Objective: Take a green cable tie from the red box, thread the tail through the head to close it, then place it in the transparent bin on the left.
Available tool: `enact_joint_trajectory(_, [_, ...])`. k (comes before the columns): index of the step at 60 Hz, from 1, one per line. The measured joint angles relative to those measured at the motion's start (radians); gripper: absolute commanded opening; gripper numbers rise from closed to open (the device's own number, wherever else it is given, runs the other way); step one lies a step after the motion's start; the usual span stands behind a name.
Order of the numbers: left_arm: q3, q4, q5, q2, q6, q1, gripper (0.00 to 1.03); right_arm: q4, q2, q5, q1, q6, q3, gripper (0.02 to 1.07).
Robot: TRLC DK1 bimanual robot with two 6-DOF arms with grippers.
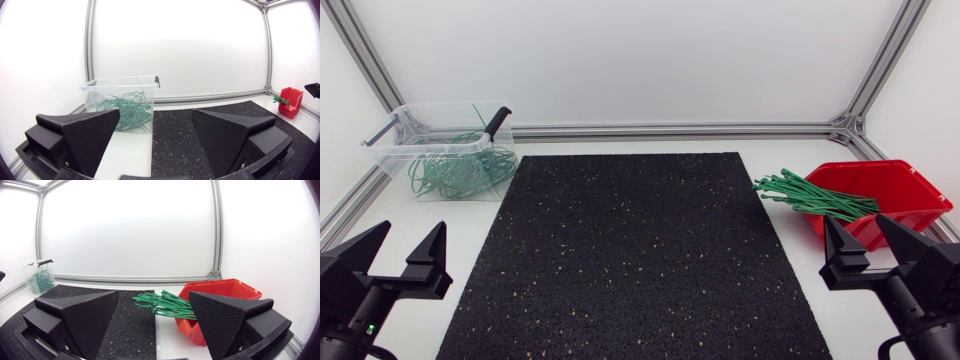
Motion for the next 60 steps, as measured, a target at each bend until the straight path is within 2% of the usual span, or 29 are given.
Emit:
enact_joint_trajectory(32, [0.0, 0.0, 0.0, 0.0, 0.0, 0.0, 1.0, -0.002, 0.0, 0.0, -0.001, -0.003, 0.014, 1.04])
enact_joint_trajectory(45, [0.0, 0.0, 0.0, 0.0, 0.0, 0.0, 1.0, -0.018, 0.019, 0.0, -0.001, -0.003, 0.191, 1.03])
enact_joint_trajectory(60, [0.0, 0.0, 0.0, 0.0, 0.0, 0.0, 1.0, -0.094, 0.3, 0.0, -0.001, 0.002, 0.415, 1.03])
